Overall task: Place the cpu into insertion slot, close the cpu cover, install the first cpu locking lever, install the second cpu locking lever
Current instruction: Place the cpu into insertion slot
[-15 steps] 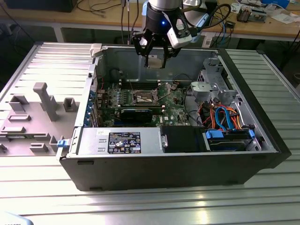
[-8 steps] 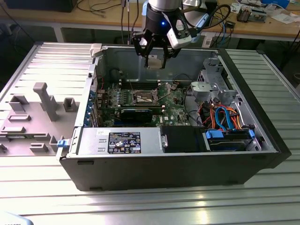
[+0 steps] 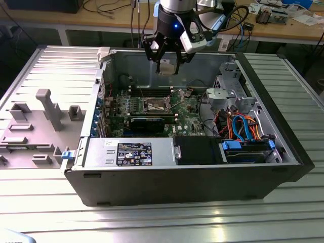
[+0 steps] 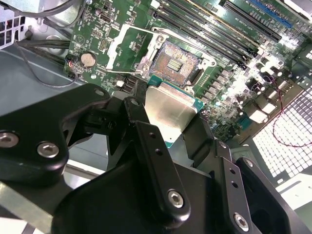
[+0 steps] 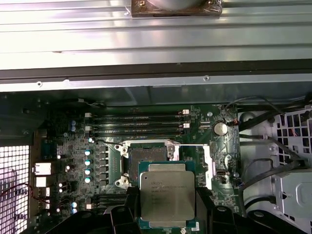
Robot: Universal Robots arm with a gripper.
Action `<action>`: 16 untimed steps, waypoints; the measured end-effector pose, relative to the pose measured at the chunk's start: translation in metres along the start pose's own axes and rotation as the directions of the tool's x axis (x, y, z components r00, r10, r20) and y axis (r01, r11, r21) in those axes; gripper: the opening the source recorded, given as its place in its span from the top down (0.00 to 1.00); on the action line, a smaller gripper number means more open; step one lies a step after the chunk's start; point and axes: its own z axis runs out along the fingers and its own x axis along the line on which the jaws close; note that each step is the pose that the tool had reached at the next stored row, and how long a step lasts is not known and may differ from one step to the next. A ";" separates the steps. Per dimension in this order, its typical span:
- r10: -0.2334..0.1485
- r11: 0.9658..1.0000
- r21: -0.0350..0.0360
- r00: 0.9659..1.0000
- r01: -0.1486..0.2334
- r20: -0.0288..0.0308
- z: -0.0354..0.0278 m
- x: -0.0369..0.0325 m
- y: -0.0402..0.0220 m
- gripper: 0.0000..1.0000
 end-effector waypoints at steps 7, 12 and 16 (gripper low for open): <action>0.000 1.000 0.000 1.000 0.000 0.000 0.0015 0.0001 -0.0002 0.45; 0.000 1.000 0.000 1.000 0.000 0.000 0.0016 0.0001 -0.0002 0.45; 0.016 1.000 0.000 1.000 -0.016 0.001 0.0018 0.0001 -0.0002 0.45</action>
